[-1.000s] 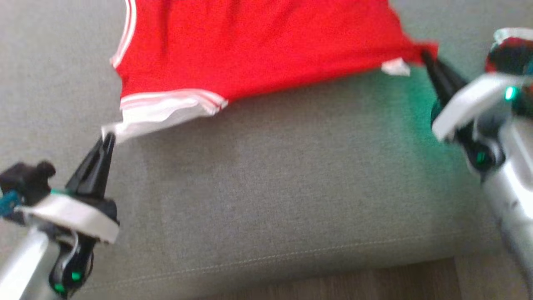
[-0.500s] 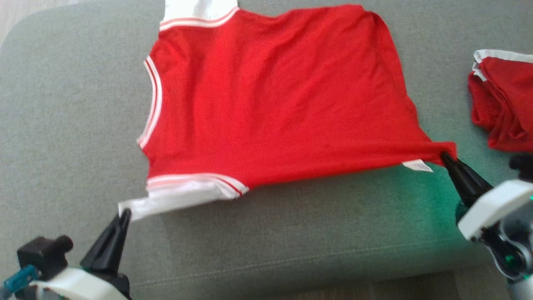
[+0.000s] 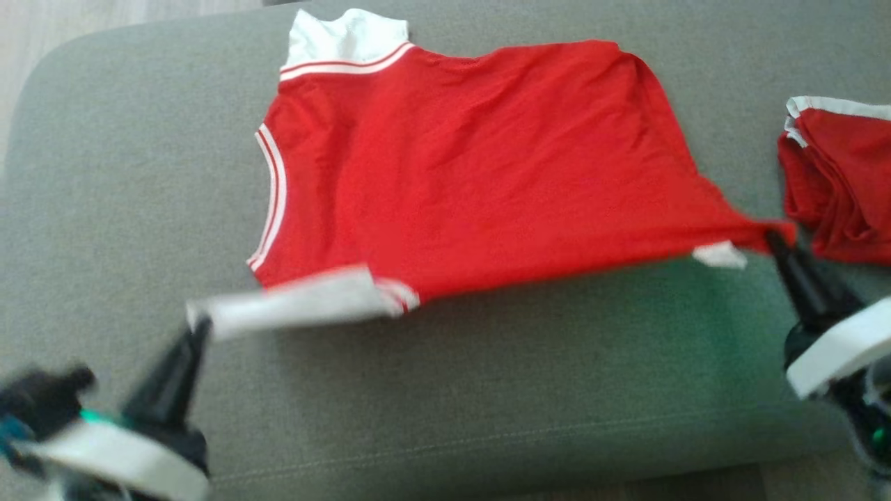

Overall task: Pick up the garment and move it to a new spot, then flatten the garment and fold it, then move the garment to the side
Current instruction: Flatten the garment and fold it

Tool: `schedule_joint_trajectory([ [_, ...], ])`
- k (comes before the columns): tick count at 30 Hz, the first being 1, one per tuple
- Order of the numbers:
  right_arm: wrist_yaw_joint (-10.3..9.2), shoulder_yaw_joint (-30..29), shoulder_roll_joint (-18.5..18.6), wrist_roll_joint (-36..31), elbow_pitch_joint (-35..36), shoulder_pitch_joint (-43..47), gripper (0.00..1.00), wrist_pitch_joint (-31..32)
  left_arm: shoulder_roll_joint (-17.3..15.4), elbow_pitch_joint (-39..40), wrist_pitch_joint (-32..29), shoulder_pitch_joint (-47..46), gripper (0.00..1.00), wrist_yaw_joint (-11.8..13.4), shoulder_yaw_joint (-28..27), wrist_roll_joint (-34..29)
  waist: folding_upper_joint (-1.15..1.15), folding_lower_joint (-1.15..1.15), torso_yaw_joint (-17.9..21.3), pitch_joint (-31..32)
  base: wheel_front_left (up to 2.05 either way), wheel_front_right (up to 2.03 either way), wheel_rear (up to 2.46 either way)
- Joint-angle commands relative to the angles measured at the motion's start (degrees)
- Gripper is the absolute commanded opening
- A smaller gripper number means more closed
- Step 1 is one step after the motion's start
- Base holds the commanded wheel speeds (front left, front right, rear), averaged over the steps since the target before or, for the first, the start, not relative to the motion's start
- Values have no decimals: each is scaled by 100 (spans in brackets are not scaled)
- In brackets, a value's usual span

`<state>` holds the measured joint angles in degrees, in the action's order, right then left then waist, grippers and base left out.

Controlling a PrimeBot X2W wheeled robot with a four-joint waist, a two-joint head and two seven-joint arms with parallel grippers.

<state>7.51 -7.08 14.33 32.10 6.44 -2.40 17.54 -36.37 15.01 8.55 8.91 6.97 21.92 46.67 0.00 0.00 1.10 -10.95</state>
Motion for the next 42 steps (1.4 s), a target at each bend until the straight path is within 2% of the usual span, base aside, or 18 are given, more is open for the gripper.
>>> schedule_joint_trajectory([
  [1,-2,24,338,-253,378,-435,0,-98,-346,325,-73,-720,0,-17,-513,-18,0,0,-19,69,0,0,0],
  [3,-2,59,594,-489,460,-797,0,-129,-499,473,-218,-1267,0,27,-755,-23,0,0,-27,166,0,0,0],
  [6,-2,226,927,-411,346,-1620,0,4,-730,532,-634,-2400,0,-31,-937,-23,0,0,-24,344,0,0,0],
  [10,-2,460,1292,-2,-176,-2997,0,348,-960,157,-1390,-4249,0,-345,-725,-220,0,0,-17,563,0,0,0],
  [11,-2,460,1292,-2,-176,-2997,0,348,-960,157,-1390,-4249,0,-345,-725,-220,0,0,-17,563,0,0,0],
  [16,-2,896,1663,108,-962,-4561,0,682,-792,-913,-1910,-6247,0,-766,-161,-843,0,0,-7,781,0,0,0],
  [21,-2,1246,1925,114,-1639,-5508,0,743,-532,-2026,-1870,-7619,0,-1098,274,-1503,0,0,-22,869,0,0,0],
  [25,-2,1462,2057,272,-2029,-5804,0,726,-327,-2662,-1720,-8202,0,-1264,462,-1600,0,0,-30,953,0,0,0],
  [29,-2,1622,2189,446,-2236,-5924,0,731,-208,-2970,-1701,-8491,0,-1365,698,-1579,0,0,-52,986,0,0,0],
  [35,-2,1774,2336,607,-2405,-6101,0,733,-230,-3229,-1789,-8814,0,-1411,999,-1709,0,0,-88,969,0,0,0],
  [42,-2,1943,2314,594,-2628,-6428,0,731,-211,-3522,-2050,-9190,0,-1432,1265,-1702,0,0,-111,763,0,0,0],
])
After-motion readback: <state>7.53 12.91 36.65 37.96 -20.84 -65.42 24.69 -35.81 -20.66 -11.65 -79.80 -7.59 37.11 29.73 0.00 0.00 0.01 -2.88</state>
